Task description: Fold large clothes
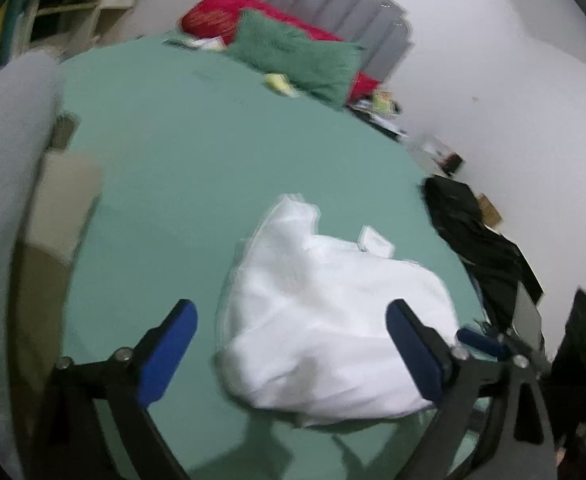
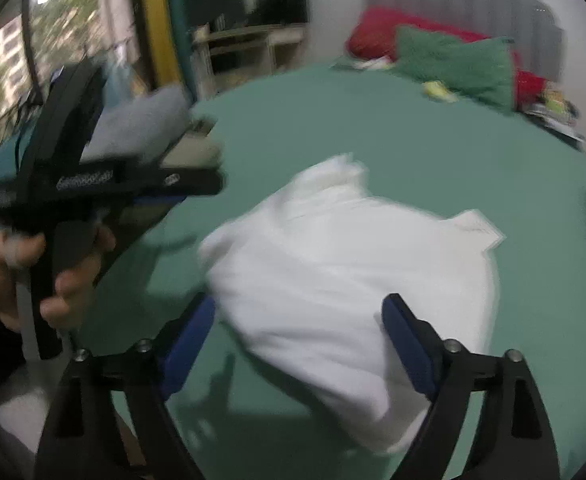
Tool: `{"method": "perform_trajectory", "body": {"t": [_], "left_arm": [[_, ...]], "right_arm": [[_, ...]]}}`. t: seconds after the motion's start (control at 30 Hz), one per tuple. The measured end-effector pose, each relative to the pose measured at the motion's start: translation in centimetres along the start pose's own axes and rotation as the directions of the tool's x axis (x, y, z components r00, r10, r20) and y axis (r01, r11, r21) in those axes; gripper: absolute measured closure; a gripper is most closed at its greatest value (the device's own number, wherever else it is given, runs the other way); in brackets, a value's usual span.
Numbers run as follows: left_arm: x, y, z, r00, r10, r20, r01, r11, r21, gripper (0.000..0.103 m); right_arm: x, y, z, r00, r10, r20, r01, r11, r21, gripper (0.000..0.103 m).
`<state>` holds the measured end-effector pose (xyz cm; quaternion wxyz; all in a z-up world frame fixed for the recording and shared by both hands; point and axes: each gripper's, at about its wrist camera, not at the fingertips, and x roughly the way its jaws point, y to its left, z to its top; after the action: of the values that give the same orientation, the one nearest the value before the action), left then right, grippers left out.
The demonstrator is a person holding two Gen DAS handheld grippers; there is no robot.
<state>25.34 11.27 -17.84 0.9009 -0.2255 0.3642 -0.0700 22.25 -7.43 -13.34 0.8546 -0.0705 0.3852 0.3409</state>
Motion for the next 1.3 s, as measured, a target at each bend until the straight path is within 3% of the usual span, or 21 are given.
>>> {"method": "perform_trajectory", "body": {"t": [0.07,0.17,0.27,0.33,0.4,0.47,0.53,0.57,0.63,0.73,0.97,1.13,1.3], "left_arm": [[1.7,-1.4,0.1,0.999,0.018,-0.028,-0.016,0.998,0.062,0.006],[4.6,-1.5,-0.1,0.995,0.048,-0.086,-0.043,0.997,0.057,0.006],[7.6,-0.3,-1.1,0.979,0.118,-0.166,-0.114,0.993,0.035,0.006],[8.6,0.6,-1.8,0.970,0.114,-0.214,-0.113,0.993,0.015,0.006],[8.5,0.8,-2.5,0.972,0.108,-0.207,-0.105,0.994,0.026,0.006],[8.2,0.3,-3.0,0.971,0.133,-0.197,-0.122,0.990,0.067,0.006],[8.1,0.3,-3.4,0.972,0.138,-0.193,-0.125,0.989,0.075,0.006],[8.0,0.2,-3.5,0.972,0.134,-0.193,-0.121,0.990,0.077,0.006],[8.0,-0.5,-3.4,0.970,0.103,-0.218,-0.092,0.994,0.063,0.006],[7.0,-1.3,-3.8,0.968,0.064,-0.242,-0.052,0.997,0.054,0.007],[2.4,-5.1,-4.8,0.975,-0.005,-0.222,0.019,0.998,0.062,0.007],[1.4,-7.4,-5.1,0.975,-0.021,-0.219,0.039,0.996,0.077,0.007],[5.4,-9.0,-5.3,0.966,-0.007,-0.258,0.033,0.995,0.094,0.003]], "right_arm": [[-0.4,-4.1,0.2,1.000,-0.023,0.000,0.023,0.992,0.124,0.012],[1.1,-9.4,-0.7,0.998,-0.037,-0.046,0.050,0.948,0.315,0.012],[3.5,-13.0,-2.4,0.996,0.082,-0.038,-0.053,0.874,0.483,0.012],[5.3,-13.7,-3.3,0.987,0.154,-0.036,-0.112,0.838,0.533,0.012],[6.7,-13.6,-4.0,0.974,0.227,-0.007,-0.184,0.809,0.559,0.013],[8.3,-12.9,-4.9,0.951,0.308,0.006,-0.254,0.772,0.582,0.034],[9.0,-12.6,-5.4,0.950,0.308,0.048,-0.276,0.760,0.588,0.039],[9.4,-12.8,-5.3,0.944,0.325,0.057,-0.292,0.745,0.599,0.059],[9.5,-13.6,-5.7,0.932,0.355,0.072,-0.315,0.697,0.644,0.075],[7.3,-13.2,-5.2,0.946,0.323,0.038,-0.282,0.755,0.592,0.083],[1.1,-13.8,-5.9,0.957,0.290,-0.002,-0.245,0.813,0.528,0.083],[-1.6,-15.5,-8.5,0.961,0.275,-0.026,-0.218,0.813,0.540,0.083],[-2.8,-17.7,-11.6,0.960,0.280,0.010,-0.234,0.783,0.576,0.071]]}}
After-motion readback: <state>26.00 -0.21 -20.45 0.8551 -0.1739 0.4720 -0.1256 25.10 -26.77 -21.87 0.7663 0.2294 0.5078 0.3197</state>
